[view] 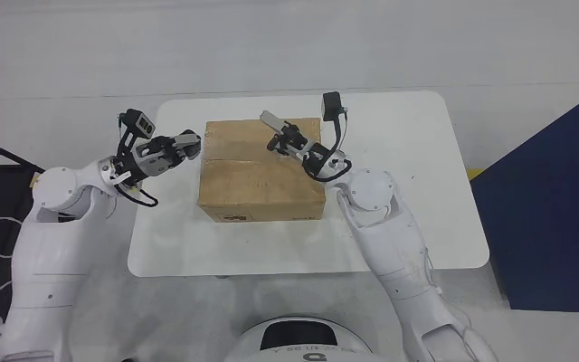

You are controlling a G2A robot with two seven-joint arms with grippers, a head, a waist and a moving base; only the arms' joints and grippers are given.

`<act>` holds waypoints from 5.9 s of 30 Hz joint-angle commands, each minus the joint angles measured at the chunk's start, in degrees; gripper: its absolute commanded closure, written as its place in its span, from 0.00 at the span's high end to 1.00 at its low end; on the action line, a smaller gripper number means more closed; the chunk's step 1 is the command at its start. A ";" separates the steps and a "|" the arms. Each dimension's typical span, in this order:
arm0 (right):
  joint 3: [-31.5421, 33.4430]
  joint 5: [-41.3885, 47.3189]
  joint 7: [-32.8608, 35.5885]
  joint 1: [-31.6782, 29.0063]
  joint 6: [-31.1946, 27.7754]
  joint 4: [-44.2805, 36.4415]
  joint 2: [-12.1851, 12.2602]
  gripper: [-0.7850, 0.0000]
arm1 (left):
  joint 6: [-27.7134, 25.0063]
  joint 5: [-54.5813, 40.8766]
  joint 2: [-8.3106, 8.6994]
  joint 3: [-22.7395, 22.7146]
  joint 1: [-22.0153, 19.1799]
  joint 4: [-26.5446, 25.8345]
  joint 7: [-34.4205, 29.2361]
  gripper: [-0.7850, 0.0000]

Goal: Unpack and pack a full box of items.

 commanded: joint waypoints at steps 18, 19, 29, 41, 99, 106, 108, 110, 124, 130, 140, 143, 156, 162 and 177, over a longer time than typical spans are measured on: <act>11.83 13.49 5.98 -1.87 -10.36 7.49 2.34 1.00 | 2.89 -1.28 -0.27 -0.94 1.51 -5.25 7.48 0.00; 12.40 13.74 6.06 -1.88 -10.40 8.02 2.50 1.00 | 2.96 -1.27 -0.31 -0.80 1.59 -4.98 7.91 0.00; 15.41 15.73 9.07 -1.35 -10.54 9.81 3.81 1.00 | 4.17 1.73 -0.27 -0.72 2.82 -3.35 9.69 0.00; 14.75 15.72 13.50 1.45 -10.19 12.47 4.92 1.00 | 5.03 6.94 0.11 -2.66 5.87 -3.59 12.63 0.00; 6.24 11.77 26.33 11.95 -5.05 19.27 9.25 1.00 | 2.82 7.88 -1.29 1.34 2.79 8.06 16.44 0.00; 5.81 12.21 26.68 12.17 -5.22 19.37 9.68 1.00 | 2.98 8.34 -1.35 1.13 3.01 7.72 16.87 0.00; 6.04 12.97 27.18 12.02 -5.93 19.40 9.85 1.00 | 3.00 8.45 -1.42 1.44 2.91 7.95 16.93 0.00; 6.44 13.48 27.76 11.74 -6.60 19.27 10.08 1.00 | 3.16 8.71 -1.51 1.88 2.71 8.30 17.07 0.00; 6.98 14.61 29.39 10.86 -7.52 18.72 10.98 1.00 | 4.48 13.35 -1.90 3.73 1.98 9.63 21.28 0.00; 6.98 14.61 29.39 10.86 -7.52 18.72 10.98 1.00 | 4.68 14.61 -2.06 4.51 1.42 9.93 21.30 0.00; 3.58 8.10 24.18 10.18 0.98 13.84 11.35 1.00 | 3.70 17.42 -2.21 5.32 0.58 10.97 21.65 0.00; 2.69 7.18 23.90 10.26 2.30 12.71 11.44 1.00 | 2.90 17.67 -2.17 4.97 1.03 9.23 21.48 0.00; -0.83 5.75 22.81 11.90 5.29 11.87 11.55 1.00 | 2.21 16.26 -1.85 1.59 3.28 8.08 20.81 1.00; -2.94 5.32 21.90 13.09 6.88 11.58 11.38 1.00 | 0.67 15.07 -1.86 0.47 3.91 9.66 20.66 1.00; -12.76 5.53 18.12 20.02 13.01 14.27 9.05 1.00 | -4.03 9.65 -2.63 1.07 2.15 16.80 17.48 1.00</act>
